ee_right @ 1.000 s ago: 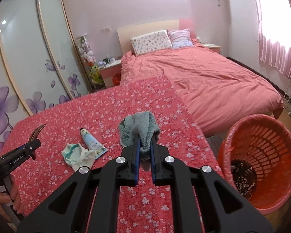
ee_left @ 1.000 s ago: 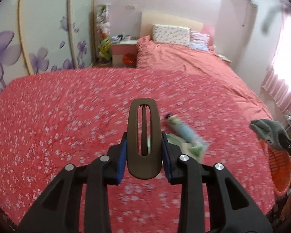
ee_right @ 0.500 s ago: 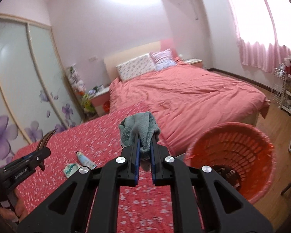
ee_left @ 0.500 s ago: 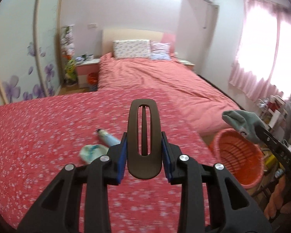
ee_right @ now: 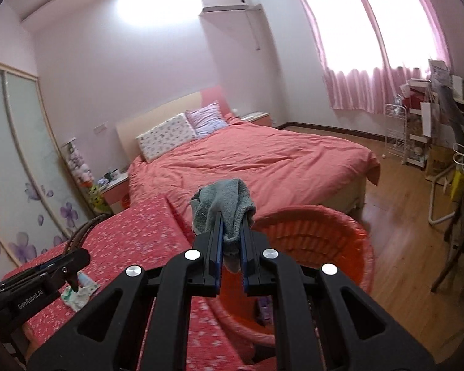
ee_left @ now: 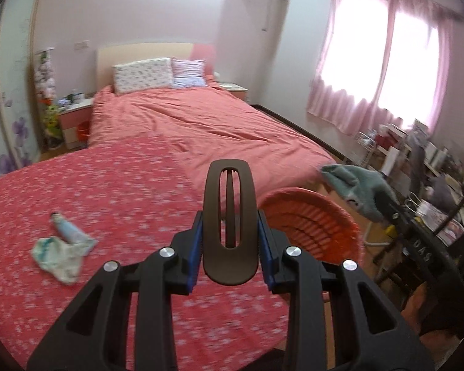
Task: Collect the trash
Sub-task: 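Hold both tools over the orange basket and open them to drop the items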
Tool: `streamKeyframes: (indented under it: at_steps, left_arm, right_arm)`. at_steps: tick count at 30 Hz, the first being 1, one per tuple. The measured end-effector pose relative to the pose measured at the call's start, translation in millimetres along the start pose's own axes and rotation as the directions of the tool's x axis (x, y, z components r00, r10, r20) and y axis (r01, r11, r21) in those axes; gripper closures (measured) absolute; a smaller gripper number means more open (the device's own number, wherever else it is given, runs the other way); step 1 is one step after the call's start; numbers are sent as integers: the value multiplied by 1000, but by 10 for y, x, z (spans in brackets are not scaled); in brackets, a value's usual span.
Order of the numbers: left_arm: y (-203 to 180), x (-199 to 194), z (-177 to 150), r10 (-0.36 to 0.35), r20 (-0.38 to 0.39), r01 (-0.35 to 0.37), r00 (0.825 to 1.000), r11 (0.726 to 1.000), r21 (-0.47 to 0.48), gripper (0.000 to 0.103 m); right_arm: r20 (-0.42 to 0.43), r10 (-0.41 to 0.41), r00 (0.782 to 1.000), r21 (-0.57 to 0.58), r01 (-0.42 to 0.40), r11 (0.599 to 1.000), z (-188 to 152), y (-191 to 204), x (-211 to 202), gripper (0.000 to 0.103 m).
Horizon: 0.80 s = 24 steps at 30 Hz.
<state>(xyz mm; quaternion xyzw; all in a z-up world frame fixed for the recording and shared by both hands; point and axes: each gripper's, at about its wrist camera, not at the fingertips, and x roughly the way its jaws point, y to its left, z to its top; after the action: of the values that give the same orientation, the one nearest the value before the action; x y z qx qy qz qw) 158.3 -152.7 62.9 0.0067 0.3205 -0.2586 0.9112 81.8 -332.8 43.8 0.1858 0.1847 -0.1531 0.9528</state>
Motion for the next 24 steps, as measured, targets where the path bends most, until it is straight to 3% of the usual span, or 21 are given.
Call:
streamKeyframes:
  at_steps: [10,17,20,21,24]
  left_arm:
    - [-587,619,-50,-121,-77,125,990,991,52,71]
    - [-753,1054,-124,-151,-134,160,979,986,57,71]
    - [-820,1295,-172,-132,-158,145,979,987,72,71]
    - [-815,1388,-197,-120,-174,134,977,989,70,70]
    - [-705,1548,-253,-107,-215,115,971,993,27,54]
  right_arm:
    - [-25,-41,999,73,43,996,-7,-457,217,94]
    - [-60,-54,997,120,61,991,-42,-639,398,94]
    - [-101,-44,994,127,57,990,-81,-677,536,93]
    - [-114,-40,993,138,56,989,-100,-702,576,90]
    - [-165,-32,986,176,61,982,-186,-771,643,76]
